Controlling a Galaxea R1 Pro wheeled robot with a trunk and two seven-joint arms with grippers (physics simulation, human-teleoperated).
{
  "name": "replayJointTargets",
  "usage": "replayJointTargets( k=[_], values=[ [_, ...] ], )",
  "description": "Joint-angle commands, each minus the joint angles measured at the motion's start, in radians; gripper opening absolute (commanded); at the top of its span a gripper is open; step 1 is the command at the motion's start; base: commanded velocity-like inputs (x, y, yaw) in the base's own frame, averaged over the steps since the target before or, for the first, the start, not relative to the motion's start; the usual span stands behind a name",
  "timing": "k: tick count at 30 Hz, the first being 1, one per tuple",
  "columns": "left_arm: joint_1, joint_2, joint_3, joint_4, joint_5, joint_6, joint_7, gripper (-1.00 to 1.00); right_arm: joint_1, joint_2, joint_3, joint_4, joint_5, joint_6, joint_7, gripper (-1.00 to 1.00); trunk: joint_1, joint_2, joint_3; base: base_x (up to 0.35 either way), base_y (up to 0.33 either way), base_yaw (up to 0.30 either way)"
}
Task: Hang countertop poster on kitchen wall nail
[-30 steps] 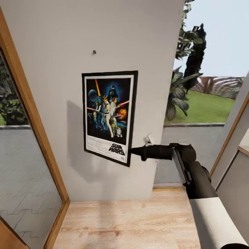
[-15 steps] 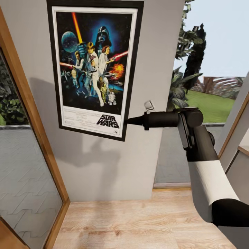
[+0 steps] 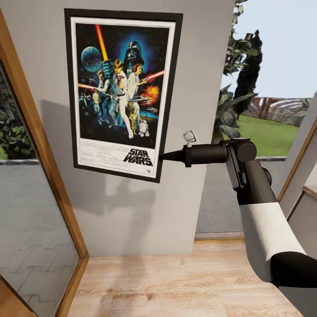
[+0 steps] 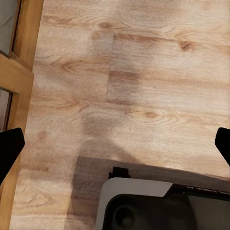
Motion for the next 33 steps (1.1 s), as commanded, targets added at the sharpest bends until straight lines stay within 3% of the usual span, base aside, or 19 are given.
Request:
replayJointTargets(
  k=[1, 19, 24, 25, 26, 28, 33],
  values=[
    [0.0, 0.0, 0.003, -0.003, 0.0, 0.007, -0.005, 1.0, -0.001, -0.001, 0.001, 0.0, 0.0, 0.014, 0.006, -1.0, 0.001, -0.002, -0.002, 0.0, 0.0, 0.0],
    [0.0, 0.0, 0.003, -0.003, 0.0, 0.007, -0.005, 1.0, -0.003, -0.003, 0.001, 0.002, 0.009, 0.014, 0.006, -1.0, 0.001, -0.002, -0.002, 0.0, 0.0, 0.0],
    [0.0, 0.0, 0.003, -0.003, 0.0, 0.007, -0.005, 1.0, -0.023, -0.032, 0.003, 0.059, 0.023, 0.014, 0.007, -1.0, 0.001, -0.002, -0.002, 0.0, 0.0, 0.0],
    [0.0, 0.0, 0.003, -0.003, 0.0, 0.007, -0.005, 1.0, -0.024, -0.034, 0.011, 0.064, 0.024, 0.014, 0.007, -1.0, 0.001, -0.002, -0.002, 0.0, 0.0, 0.0],
    [0.0, 0.0, 0.003, -0.003, 0.0, 0.007, -0.005, 1.0, -0.026, -0.041, 0.056, 0.069, 0.024, 0.014, 0.008, -1.0, 0.001, -0.002, -0.002, 0.0, 0.0, 0.0],
    [0.0, 0.0, 0.003, -0.003, 0.0, 0.007, -0.005, 1.0, -0.03, -0.044, 0.078, 0.069, 0.024, 0.014, 0.008, -1.0, 0.001, -0.002, -0.002, 0.0, 0.0, 0.0],
    [0.0, 0.0, 0.003, -0.003, 0.0, 0.007, -0.004, 1.0, -0.042, -0.045, 0.088, 0.066, 0.024, 0.014, 0.029, -1.0, 0.001, -0.002, -0.002, 0.0, 0.0, 0.0]
  ],
)
